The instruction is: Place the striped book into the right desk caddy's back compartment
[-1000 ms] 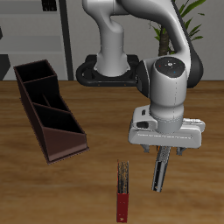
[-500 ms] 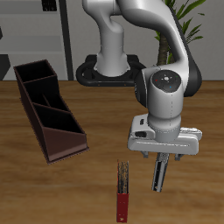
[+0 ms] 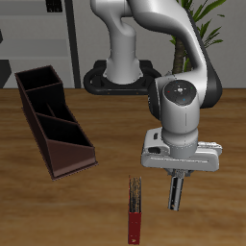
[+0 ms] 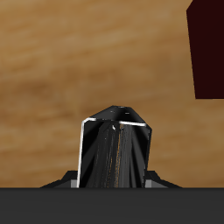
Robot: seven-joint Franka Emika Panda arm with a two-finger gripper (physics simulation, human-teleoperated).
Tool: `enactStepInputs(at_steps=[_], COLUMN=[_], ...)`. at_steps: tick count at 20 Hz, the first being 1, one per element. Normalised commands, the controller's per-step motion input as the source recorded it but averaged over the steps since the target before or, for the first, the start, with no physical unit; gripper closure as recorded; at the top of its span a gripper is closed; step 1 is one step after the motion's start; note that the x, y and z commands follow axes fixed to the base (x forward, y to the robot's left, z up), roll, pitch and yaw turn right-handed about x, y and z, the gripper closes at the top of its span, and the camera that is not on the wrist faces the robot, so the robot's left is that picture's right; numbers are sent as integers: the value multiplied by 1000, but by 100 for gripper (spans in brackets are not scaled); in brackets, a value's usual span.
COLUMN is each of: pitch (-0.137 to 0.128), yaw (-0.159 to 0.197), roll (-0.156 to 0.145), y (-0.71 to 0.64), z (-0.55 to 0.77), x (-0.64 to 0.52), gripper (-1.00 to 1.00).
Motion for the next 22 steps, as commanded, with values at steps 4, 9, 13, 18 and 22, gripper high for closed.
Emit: enactStepInputs(at_steps=[4, 9, 13, 18, 22], pitch=[-35, -59, -119, -86, -100], yaw=[16, 28, 66, 44, 61], roll=[42, 27, 23, 24, 20], y=[132, 71, -2, -42, -92], z=[151, 377, 603, 461, 566], x=[-97, -150, -274, -278, -365], gripper=[100, 100, 100, 100, 100])
